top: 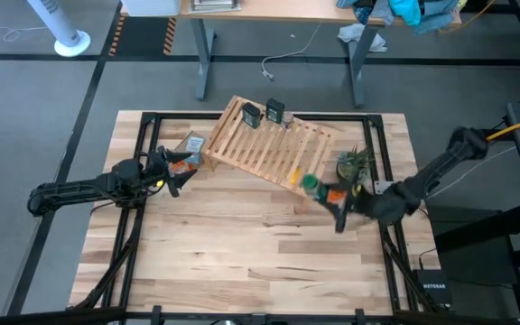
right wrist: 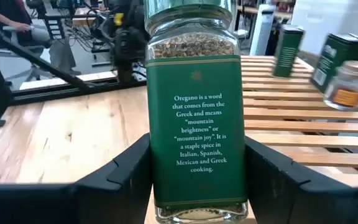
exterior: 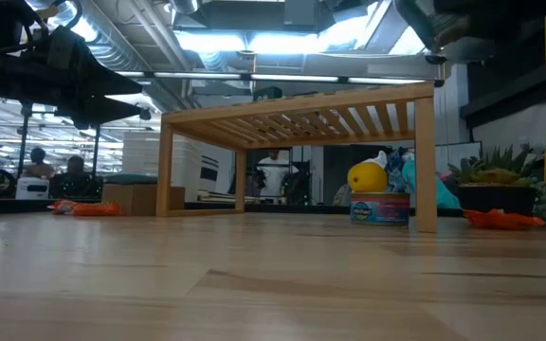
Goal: Shelf spices
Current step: Remove the green seasoning bottle from the shelf
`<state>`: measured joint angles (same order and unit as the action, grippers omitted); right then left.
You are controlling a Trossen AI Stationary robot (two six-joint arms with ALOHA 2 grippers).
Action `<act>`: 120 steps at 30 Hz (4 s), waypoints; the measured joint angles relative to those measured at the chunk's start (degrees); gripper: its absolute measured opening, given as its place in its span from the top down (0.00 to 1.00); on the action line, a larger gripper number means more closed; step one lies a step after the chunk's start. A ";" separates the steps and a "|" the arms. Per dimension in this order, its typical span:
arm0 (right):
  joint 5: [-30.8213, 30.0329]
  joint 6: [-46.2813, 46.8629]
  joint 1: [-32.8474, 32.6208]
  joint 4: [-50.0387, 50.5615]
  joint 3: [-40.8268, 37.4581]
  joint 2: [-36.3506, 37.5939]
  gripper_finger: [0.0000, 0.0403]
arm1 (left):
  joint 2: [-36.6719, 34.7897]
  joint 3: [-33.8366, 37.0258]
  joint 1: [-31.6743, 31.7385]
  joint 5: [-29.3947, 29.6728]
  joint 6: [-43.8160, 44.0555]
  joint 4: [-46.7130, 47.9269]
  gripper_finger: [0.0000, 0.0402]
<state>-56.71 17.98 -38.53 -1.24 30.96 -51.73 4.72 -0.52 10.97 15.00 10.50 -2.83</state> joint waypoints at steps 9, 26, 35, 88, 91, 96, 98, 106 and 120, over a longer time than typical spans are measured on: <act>-6.36 4.26 -7.70 -14.60 0.00 -17.82 0.47 | -0.01 -0.01 -0.01 -0.01 0.00 0.00 0.18; -5.58 5.84 -7.58 -51.76 0.85 -48.92 0.47 | -0.01 0.00 0.01 0.00 0.00 0.01 0.18; -16.86 7.68 -7.58 -54.43 9.32 -60.87 0.47 | -0.01 0.00 0.01 0.01 0.00 0.00 0.18; -28.48 20.32 -8.20 -42.21 22.97 -81.35 0.22 | -0.01 0.01 -0.01 0.01 0.00 0.02 0.18; -29.93 19.24 -9.33 -42.33 22.97 -81.35 0.22 | -0.01 0.00 0.00 0.01 0.00 0.02 0.18; -30.34 19.17 -10.83 -42.37 22.97 -81.39 0.24 | -0.01 0.01 0.00 0.00 0.00 0.00 0.18; -30.36 19.17 -11.13 -42.37 22.97 -81.39 0.26 | -0.01 0.01 -0.01 0.01 0.00 0.02 0.18; -29.01 19.21 -11.20 -44.33 22.95 -81.46 0.32 | -0.01 0.01 -0.01 0.01 0.00 0.00 0.18; -23.47 19.23 -9.92 -46.10 24.15 -81.77 0.38 | -0.01 0.01 -0.01 0.01 0.00 0.00 0.18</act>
<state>-80.18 37.20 -48.45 -47.35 55.11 -133.49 4.71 -0.52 10.96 15.00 10.50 -2.83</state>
